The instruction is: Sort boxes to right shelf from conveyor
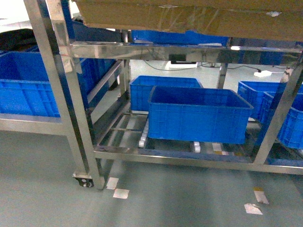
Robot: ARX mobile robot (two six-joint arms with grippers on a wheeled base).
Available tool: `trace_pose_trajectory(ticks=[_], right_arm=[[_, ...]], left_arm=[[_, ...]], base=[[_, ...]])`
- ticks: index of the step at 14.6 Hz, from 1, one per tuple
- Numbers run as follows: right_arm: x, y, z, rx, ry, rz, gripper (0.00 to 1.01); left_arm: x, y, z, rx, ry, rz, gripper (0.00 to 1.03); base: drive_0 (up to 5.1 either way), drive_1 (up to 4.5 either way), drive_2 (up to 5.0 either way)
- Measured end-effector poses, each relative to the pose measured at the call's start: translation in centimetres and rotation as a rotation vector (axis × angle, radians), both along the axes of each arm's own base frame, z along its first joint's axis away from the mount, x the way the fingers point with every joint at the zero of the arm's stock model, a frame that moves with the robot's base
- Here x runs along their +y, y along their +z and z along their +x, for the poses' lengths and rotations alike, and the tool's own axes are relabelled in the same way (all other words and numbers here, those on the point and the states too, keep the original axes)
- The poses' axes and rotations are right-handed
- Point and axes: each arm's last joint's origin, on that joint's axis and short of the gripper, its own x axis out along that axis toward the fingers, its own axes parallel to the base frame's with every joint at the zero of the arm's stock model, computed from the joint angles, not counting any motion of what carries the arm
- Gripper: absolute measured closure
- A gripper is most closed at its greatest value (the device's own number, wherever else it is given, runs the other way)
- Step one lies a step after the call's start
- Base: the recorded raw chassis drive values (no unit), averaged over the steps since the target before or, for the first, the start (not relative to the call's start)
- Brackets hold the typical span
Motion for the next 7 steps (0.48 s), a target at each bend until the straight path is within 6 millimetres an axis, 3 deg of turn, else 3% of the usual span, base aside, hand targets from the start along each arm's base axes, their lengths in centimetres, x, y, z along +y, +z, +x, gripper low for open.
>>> trace_pose_trajectory(ticks=[7], right_arm=[[-0.25,0.11,0.6,0.14,0.018,0.012,0.99]], left_arm=[[-0.65,-0.27,0.76,0.143,-0.025,0.066,1.01]], base=[[0.0,0.0,0.0]])
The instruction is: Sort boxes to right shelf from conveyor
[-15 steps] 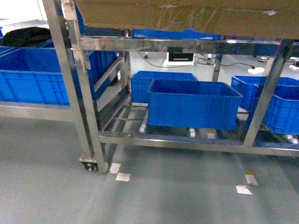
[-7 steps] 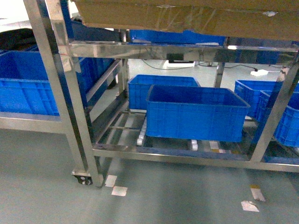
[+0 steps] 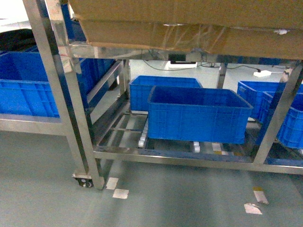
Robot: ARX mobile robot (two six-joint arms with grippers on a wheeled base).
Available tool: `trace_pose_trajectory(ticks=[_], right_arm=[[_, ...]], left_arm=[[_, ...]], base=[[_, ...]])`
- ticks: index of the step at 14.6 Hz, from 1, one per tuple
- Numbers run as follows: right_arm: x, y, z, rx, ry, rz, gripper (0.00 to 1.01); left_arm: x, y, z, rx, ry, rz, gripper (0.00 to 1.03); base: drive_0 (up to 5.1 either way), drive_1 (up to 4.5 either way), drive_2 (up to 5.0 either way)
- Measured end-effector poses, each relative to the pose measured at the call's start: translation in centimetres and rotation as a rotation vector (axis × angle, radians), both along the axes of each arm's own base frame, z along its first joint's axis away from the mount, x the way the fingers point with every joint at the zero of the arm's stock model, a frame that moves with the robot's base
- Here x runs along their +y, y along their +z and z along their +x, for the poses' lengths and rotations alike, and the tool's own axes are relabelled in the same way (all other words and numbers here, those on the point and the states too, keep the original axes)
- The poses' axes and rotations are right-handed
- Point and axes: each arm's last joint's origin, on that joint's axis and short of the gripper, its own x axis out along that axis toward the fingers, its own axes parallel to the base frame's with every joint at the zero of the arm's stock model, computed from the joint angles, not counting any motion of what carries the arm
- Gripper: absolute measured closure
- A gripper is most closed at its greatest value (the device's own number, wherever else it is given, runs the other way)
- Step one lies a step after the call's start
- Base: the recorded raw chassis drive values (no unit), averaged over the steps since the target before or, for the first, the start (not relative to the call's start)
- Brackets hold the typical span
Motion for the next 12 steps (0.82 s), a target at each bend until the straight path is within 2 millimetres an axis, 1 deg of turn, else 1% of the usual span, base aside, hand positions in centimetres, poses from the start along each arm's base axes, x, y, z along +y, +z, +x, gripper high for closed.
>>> trace_pose_trajectory(ticks=[4,5,8,11,12], right_arm=[[0.1,-0.2,0.2,0.035,0.01,0.007,0.99],[0.1,-0.6,0.3,0.086,0.024,0.018,0.99],[0.2,-1.1,0.6,0.123,0.028,0.023,0.99],[0.4,-1.0,0.4,0.121,0.034,0.023,0.99],[0.4,-1.0,0.4,0.123,0.034,0.023,0.99]], left_arm=[[0.0,-0.3,0.0,0.039,0.006,0.013,1.01],[0.1,-0.5,0.0,0.082,0.003,0.024,1.01],[0.0,-1.5,0.3,0.16,0.001,0.05,1.01],[-0.1,-1.3,0.4,0.15,0.002,0.051,1.01],[-0.1,-1.3,0.4,0.151,0.002,0.052,1.01]], base=[[0.0,0.0,0.0],[0.0,0.0,0.0],[0.0,0.0,0.0],[0.0,0.0,0.0],[-0.2,4.12,-4.5]])
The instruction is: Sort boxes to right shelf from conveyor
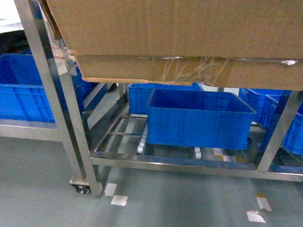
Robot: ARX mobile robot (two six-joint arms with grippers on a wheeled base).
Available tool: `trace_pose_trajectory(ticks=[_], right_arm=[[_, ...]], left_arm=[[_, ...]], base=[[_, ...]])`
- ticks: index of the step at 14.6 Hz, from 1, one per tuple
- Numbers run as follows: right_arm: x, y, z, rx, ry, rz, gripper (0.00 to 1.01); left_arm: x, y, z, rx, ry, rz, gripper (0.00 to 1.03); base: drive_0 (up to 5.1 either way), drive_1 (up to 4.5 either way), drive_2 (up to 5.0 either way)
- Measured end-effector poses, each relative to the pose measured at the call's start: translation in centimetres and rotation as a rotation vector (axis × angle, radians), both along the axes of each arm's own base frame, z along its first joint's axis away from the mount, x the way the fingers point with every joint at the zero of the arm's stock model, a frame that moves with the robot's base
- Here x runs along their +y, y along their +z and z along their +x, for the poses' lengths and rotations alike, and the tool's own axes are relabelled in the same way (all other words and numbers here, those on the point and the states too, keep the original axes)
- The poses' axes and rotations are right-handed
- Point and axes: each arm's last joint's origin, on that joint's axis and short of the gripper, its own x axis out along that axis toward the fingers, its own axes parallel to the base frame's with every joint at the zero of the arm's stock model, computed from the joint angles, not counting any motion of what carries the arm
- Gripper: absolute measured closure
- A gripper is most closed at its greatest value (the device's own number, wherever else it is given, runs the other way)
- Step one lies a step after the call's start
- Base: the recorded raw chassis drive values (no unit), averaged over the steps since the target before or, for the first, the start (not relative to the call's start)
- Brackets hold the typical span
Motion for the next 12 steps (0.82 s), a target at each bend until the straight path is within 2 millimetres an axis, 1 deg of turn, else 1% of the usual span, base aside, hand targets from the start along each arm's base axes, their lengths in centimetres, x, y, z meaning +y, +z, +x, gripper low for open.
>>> trace_pose_trajectory(ticks=[12], right_arm=[[0.04,-0.13,0.19,0.002,0.001,0.0,0.99]], left_arm=[[-0.06,-0.16,0.24,0.002,0.001,0.001,1.01]], base=[[0.0,4.29,-4.3]])
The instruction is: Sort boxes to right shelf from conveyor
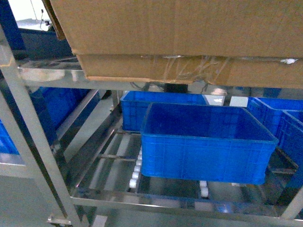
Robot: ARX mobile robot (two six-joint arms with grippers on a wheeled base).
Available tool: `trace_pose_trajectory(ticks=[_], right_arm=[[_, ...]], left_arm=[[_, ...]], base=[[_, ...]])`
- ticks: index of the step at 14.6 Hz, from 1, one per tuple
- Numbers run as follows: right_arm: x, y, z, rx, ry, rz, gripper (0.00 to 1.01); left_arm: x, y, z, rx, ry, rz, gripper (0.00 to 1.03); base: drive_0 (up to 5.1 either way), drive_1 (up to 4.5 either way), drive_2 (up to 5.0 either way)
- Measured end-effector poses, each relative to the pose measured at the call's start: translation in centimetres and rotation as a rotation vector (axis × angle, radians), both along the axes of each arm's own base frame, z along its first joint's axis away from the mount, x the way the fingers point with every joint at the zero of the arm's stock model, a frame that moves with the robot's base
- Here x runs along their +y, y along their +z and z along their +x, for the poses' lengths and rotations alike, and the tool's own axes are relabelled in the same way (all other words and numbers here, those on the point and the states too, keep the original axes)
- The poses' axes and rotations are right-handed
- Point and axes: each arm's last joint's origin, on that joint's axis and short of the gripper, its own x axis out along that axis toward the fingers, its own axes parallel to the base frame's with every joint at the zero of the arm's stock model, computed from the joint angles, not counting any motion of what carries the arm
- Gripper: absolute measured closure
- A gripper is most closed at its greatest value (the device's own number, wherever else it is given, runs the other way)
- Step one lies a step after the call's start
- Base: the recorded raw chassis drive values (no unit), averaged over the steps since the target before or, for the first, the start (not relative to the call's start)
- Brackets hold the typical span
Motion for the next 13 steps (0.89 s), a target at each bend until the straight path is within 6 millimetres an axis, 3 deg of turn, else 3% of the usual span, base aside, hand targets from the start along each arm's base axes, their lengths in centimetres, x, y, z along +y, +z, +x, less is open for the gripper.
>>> trace_pose_trajectory(ticks=[5,7,9,13], right_arm=[[0.0,-0.1,0.1,0.006,0.0,-0.001,0.99],[-0.1,0.0,1.1,0.02,0.007,0.0,0.99],[-0.2,-0.6,2.7,0.047,0.002,-0.002,0.99],[-0.1,-1.5,3.6,0.071,0.01,-0.001,0.99]], left_arm=[[0.0,-0.2,0.1,0.014,0.0,0.004,1.01],[-0.6,0.3,1.7,0.009,-0.021,0.0,1.01],[-1.0,-0.5,3.7,0.045,-0.024,0.015,1.01],[-1.2,-1.4,5.3,0.07,-0.035,0.016,1.01]], base=[[0.0,0.85,-0.9],[0.0,0.0,0.0],[0.0,0.0,0.0],[0.0,0.0,0.0]])
